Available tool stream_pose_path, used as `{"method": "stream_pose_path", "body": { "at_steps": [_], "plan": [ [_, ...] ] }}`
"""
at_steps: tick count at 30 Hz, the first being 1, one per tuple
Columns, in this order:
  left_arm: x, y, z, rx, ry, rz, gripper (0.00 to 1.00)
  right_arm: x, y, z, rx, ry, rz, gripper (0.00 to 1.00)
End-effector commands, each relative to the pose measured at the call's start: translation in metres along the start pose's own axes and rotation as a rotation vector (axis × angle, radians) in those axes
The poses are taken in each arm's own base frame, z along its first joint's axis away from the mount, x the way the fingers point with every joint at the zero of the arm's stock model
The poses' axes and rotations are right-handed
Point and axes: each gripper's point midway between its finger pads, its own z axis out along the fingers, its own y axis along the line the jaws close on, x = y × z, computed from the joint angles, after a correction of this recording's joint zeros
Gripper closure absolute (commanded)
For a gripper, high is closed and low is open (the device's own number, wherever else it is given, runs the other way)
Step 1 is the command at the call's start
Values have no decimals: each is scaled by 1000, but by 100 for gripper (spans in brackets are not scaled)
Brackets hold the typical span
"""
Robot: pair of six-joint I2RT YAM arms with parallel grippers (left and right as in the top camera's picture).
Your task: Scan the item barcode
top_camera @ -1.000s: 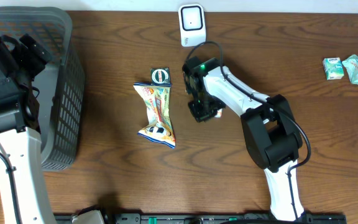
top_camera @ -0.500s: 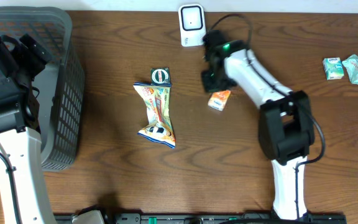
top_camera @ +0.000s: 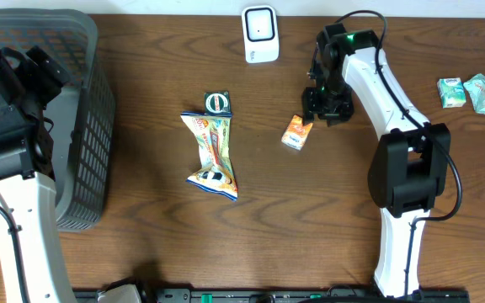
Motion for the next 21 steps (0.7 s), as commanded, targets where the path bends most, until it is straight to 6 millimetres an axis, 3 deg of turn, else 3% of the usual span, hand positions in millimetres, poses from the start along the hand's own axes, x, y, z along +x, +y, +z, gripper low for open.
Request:
{"method": "stream_pose_path", "body": {
  "at_steps": [1, 8, 16, 21],
  "plan": [
    [-7, 0, -3, -1, -16, 6, 2, 7, -1, 15, -8, 45, -31, 35],
    [-7, 0, -3, -1, -16, 6, 2, -3, 5, 38, -95, 10, 32, 41],
    [-7, 0, -3, -1, -16, 6, 2, -9, 14, 42, -265, -1, 50, 47],
    [-7, 0, -3, -1, -16, 6, 2, -3, 14, 53, -282, 17, 56, 48]
  ]
}}
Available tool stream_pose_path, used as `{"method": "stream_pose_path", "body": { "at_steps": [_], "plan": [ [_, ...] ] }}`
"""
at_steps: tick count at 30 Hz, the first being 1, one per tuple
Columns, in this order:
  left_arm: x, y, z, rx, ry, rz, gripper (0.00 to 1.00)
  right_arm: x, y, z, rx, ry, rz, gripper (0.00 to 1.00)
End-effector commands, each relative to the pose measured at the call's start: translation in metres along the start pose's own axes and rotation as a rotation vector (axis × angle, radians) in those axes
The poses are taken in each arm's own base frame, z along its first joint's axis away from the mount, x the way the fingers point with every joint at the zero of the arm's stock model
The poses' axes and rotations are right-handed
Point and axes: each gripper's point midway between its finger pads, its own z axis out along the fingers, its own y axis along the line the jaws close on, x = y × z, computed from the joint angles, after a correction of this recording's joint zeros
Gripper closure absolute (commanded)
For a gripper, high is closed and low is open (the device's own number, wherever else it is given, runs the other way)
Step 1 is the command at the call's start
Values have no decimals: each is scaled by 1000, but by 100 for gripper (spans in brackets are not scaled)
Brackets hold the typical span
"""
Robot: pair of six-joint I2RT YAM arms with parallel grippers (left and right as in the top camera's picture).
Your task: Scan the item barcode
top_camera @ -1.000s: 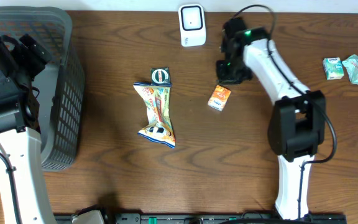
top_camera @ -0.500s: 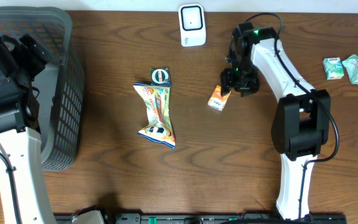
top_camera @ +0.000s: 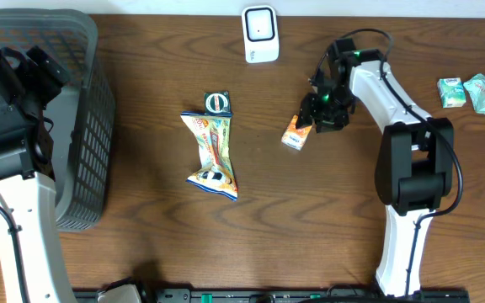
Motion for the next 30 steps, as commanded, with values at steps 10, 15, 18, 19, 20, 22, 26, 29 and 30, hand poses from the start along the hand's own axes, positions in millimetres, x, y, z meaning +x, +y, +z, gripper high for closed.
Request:
{"method": "stream_pose_path", "body": {
  "at_steps": [10, 15, 18, 19, 20, 22, 26, 29, 30],
  "plan": [
    [-7, 0, -3, -1, -16, 6, 2, 13, -3, 48, -100, 22, 65, 68],
    [-7, 0, -3, -1, -16, 6, 2, 9, 6, 43, -149, 13, 52, 99],
    [-7, 0, -3, -1, -16, 6, 2, 3, 15, 31, -189, -11, 16, 99],
    [-7, 0, -3, -1, -16, 6, 2, 1, 20, 25, -208, -25, -9, 99],
    [-7, 0, -3, -1, -16, 6, 2, -1, 23, 19, -219, -38, -26, 99],
    [-7, 0, -3, -1, -16, 6, 2, -4, 31, 3, -240, -73, -67, 99],
    [-7, 0, -3, -1, -16, 6, 3, 0, 53, -34, -312, -147, -259, 99],
    [-7, 0, -3, -1, -16, 6, 2, 11, 78, -64, -416, -200, -452, 99],
    [-7, 0, -3, -1, -16, 6, 2, 15, 86, -71, -457, -213, -497, 99]
  ]
}}
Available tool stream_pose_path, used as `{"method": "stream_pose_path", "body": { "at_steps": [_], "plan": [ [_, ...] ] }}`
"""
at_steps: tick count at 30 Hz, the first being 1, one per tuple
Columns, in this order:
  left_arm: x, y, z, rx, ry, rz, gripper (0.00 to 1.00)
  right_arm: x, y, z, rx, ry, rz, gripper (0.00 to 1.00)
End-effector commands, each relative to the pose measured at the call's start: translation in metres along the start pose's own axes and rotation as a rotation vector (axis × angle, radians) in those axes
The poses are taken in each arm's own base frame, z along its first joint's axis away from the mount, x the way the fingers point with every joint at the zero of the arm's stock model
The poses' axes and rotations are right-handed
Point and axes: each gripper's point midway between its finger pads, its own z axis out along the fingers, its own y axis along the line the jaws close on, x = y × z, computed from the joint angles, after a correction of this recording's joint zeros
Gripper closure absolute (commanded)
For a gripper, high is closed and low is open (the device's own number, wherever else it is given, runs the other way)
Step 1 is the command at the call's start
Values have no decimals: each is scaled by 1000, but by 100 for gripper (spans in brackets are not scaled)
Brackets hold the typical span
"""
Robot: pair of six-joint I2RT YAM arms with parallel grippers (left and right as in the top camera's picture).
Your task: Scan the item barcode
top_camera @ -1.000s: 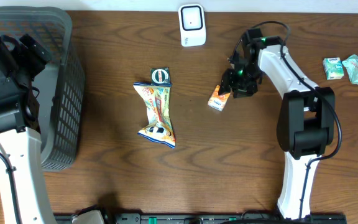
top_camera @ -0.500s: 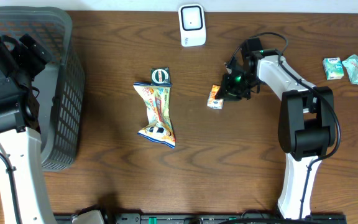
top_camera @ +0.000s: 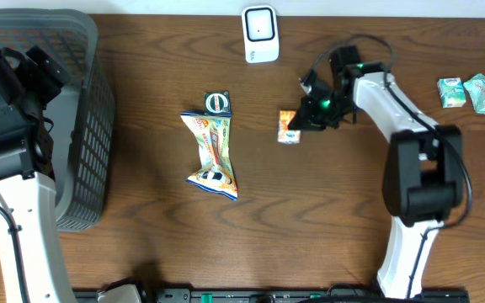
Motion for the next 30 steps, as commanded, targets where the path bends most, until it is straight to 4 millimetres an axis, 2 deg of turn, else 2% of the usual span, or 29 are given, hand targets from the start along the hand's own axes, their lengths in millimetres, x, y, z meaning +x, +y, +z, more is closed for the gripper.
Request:
{"method": "stream_pose_path", "body": {
  "at_steps": [1, 4, 7, 19, 30],
  "plan": [
    [-7, 0, -3, -1, -16, 6, 2, -10, 59, -43, -211, -114, -302, 99],
    [-7, 0, -3, -1, -16, 6, 2, -7, 90, -59, -376, -158, -399, 99],
    [-7, 0, -3, -1, -16, 6, 2, -7, 107, -73, -509, -199, -427, 99],
    [-7, 0, -3, -1, -16, 6, 2, -13, 121, -128, -791, -336, -422, 99],
    [-7, 0, -3, -1, -16, 6, 2, -10, 132, -124, -808, -354, -514, 99]
  ]
}}
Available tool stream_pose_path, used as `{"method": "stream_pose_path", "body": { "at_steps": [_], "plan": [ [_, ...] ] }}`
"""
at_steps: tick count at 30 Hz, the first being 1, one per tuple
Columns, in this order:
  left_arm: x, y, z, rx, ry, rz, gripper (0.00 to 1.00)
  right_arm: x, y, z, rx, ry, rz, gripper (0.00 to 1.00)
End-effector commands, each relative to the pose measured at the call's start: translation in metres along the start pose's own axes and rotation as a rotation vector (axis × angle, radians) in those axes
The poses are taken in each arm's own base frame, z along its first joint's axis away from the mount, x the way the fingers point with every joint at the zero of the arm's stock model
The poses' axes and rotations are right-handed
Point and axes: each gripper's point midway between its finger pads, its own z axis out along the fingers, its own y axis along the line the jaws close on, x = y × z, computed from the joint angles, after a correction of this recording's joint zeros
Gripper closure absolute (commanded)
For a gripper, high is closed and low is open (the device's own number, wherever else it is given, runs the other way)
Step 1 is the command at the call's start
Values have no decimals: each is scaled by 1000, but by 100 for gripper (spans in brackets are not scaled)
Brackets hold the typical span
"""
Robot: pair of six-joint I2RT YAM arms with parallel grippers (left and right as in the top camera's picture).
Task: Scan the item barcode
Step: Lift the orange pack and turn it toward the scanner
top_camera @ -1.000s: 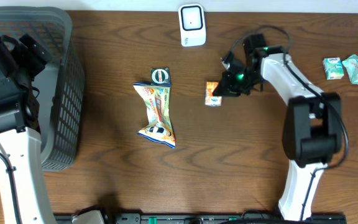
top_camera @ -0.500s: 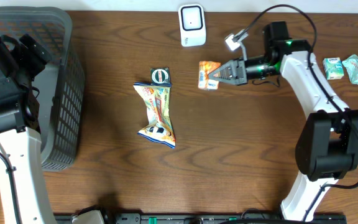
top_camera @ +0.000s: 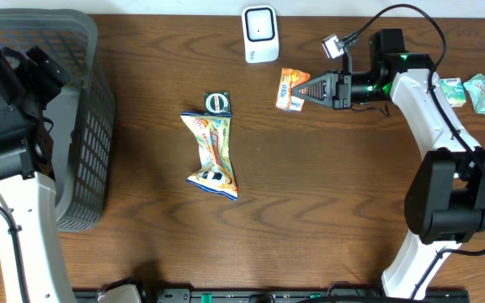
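Note:
My right gripper (top_camera: 303, 90) is shut on a small orange carton (top_camera: 288, 89) and holds it above the table, just right of and below the white barcode scanner (top_camera: 259, 34) at the back edge. The gripper points left, with its arm reaching in from the right. The carton's printed face shows from above. My left gripper is out of sight; only the left arm's body (top_camera: 7, 101) shows at the far left, over the basket.
A grey mesh basket (top_camera: 82, 126) fills the left side. A crumpled snack bag (top_camera: 212, 156) and a small round green tin (top_camera: 218, 102) lie mid-table. Two pale green packets (top_camera: 470, 91) lie at the far right.
My right gripper has lifted the orange carton off the table and moved it up toward the scanner. The wrist now points left, and the arm has swung out to the right.
The orange carton lay on the table with my right gripper just right of it. The gripper then reached its edge, then gripped it slightly to the left. Now it holds the carton in the air near the scanner. The left arm stayed still.

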Motion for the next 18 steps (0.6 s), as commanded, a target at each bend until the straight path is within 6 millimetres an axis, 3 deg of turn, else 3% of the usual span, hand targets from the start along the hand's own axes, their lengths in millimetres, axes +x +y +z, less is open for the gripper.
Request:
{"method": "stream_pose_path", "body": {
  "at_steps": [1, 13, 15, 18],
  "plan": [
    [-7, 0, -3, -1, -16, 6, 2, -3, 11, 7, -57, -8, -95, 99],
    [-7, 0, -2, -1, -16, 6, 2, 6, 0, 11, 14, 39, -82, 99],
    [-7, 0, -2, -1, -16, 6, 3, 12, -12, 11, 83, 77, -48, 99],
    [-7, 0, -2, -1, -16, 6, 2, 31, -52, 7, 333, 184, 82, 99]
  ]
}}
